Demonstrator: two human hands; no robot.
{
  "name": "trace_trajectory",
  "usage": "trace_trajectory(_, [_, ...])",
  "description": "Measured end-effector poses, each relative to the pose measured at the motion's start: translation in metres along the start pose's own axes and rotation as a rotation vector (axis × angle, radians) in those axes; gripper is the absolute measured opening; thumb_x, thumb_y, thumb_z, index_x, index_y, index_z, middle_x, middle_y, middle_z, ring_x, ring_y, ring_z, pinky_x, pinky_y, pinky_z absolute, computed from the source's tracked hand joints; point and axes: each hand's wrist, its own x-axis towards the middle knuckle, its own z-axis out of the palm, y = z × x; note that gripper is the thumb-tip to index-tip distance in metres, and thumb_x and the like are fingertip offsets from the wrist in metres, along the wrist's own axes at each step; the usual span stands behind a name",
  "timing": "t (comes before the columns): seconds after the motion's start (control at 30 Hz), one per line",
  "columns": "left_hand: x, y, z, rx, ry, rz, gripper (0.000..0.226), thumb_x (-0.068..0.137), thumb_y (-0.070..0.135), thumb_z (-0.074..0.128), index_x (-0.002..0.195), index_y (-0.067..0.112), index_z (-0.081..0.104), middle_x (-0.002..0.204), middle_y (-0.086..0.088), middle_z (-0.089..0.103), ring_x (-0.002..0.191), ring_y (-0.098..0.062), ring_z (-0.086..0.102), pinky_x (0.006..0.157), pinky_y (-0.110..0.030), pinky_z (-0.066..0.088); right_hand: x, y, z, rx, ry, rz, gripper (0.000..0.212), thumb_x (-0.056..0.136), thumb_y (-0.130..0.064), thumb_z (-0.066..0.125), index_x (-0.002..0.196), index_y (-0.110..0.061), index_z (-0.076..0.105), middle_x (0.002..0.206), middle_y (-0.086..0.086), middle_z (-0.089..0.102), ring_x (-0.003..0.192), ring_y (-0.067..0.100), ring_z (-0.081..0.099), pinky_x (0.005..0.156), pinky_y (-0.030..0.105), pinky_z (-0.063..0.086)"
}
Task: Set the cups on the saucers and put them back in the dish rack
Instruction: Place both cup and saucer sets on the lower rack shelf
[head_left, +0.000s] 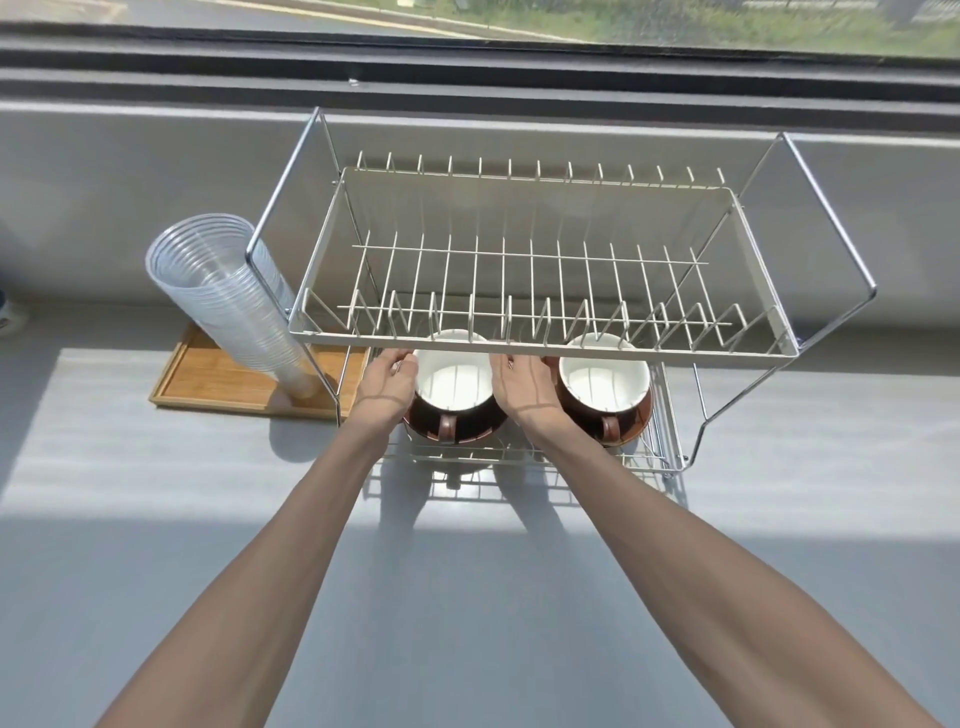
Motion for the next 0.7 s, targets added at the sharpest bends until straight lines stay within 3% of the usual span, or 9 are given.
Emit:
trace_trajectory(0.07, [-0.002, -0.001, -0.001, 0.000, -0.004, 0.001, 0.029, 0.101, 0.027, 0.047, 0.125, 0.014, 0.057, 0.094, -0.004, 0.057, 0.089, -0.021, 0.051, 0.091, -0.039, 0.048, 0.000, -0.001, -0.001, 0.015, 0.015, -0.003, 0.037, 0.106, -0.016, 0.029, 0.117, 0.004, 0.057, 0.117, 0.029, 0.060, 0.112, 0.040, 0.055, 0.101, 0.045, 0.036])
trace_trajectory(0.17, [-0.003, -0.001, -0.001, 0.007, -0.003, -0.010, 0.033, 0.098, 0.038, 0.050, 0.123, 0.018, 0.058, 0.102, -0.006, 0.060, 0.098, -0.026, 0.058, 0.101, -0.048, 0.048, -0.001, -0.004, -0.002, 0.031, 0.039, -0.034, 0.028, 0.105, -0.015, 0.032, 0.090, -0.002, 0.052, 0.089, 0.020, 0.052, 0.085, 0.029, 0.048, 0.090, 0.039, 0.041])
trace_trajectory(0.23, [-0.007, 0.002, -0.001, 0.029, 0.000, -0.025, 0.032, 0.094, 0.046, 0.049, 0.116, 0.024, 0.058, 0.110, -0.006, 0.062, 0.108, -0.029, 0.059, 0.102, -0.049, 0.047, -0.003, -0.003, 0.000, 0.051, 0.013, -0.037, 0.031, 0.105, -0.017, 0.033, 0.087, -0.001, 0.053, 0.089, 0.017, 0.052, 0.086, 0.025, 0.045, 0.084, 0.037, 0.038])
trace_trajectory(0.3, [-0.015, 0.006, -0.003, 0.108, -0.014, 0.005, 0.037, 0.098, 0.045, 0.047, 0.126, 0.023, 0.056, 0.129, -0.007, 0.058, 0.113, -0.024, 0.055, 0.107, -0.041, 0.042, -0.009, -0.002, -0.002, 0.078, -0.010, -0.038, 0.032, 0.105, -0.024, 0.035, 0.086, -0.004, 0.050, 0.092, 0.015, 0.052, 0.091, 0.027, 0.048, 0.083, 0.036, 0.037])
trace_trajectory(0.4, [-0.025, 0.013, -0.010, 0.471, -0.106, 0.064, 0.052, 0.103, 0.043, 0.035, 0.149, 0.018, 0.036, 0.157, -0.004, 0.033, 0.140, -0.023, 0.034, 0.116, -0.035, 0.027, -0.018, -0.005, -0.013, 0.019, -0.087, -0.027, 0.037, 0.105, -0.030, 0.035, 0.116, -0.002, 0.056, 0.119, 0.020, 0.058, 0.120, 0.035, 0.051, 0.100, 0.039, 0.037])
trace_trajectory(0.47, [-0.032, 0.020, -0.016, 0.706, -0.136, 0.087, 0.055, 0.104, 0.043, 0.030, 0.153, 0.018, 0.030, 0.160, -0.006, 0.029, 0.146, -0.025, 0.028, 0.117, -0.036, 0.023, -0.024, -0.010, -0.024, -0.035, -0.137, -0.019, 0.046, 0.105, -0.033, 0.035, 0.138, -0.002, 0.046, 0.141, 0.018, 0.050, 0.133, 0.033, 0.044, 0.108, 0.038, 0.033])
trace_trajectory(0.57, [-0.045, 0.026, -0.023, 1.032, -0.099, 0.141, 0.055, 0.101, 0.050, 0.029, 0.146, 0.020, 0.040, 0.150, -0.011, 0.046, 0.137, -0.030, 0.042, 0.107, -0.040, 0.035, -0.035, -0.008, -0.040, -0.088, -0.183, -0.087, 0.051, 0.104, -0.037, 0.037, 0.149, -0.012, 0.037, 0.151, 0.012, 0.042, 0.140, 0.028, 0.037, 0.115, 0.037, 0.030])
trace_trajectory(0.7, [-0.070, 0.034, -0.020, 1.319, 0.000, 0.345, 0.050, 0.100, 0.049, 0.032, 0.137, 0.021, 0.049, 0.130, -0.011, 0.061, 0.120, -0.031, 0.057, 0.090, -0.039, 0.046, -0.055, 0.008, -0.059, -0.206, -0.168, -0.225, 0.047, 0.103, -0.037, 0.041, 0.148, -0.021, 0.040, 0.152, 0.009, 0.041, 0.141, 0.025, 0.037, 0.116, 0.039, 0.030])
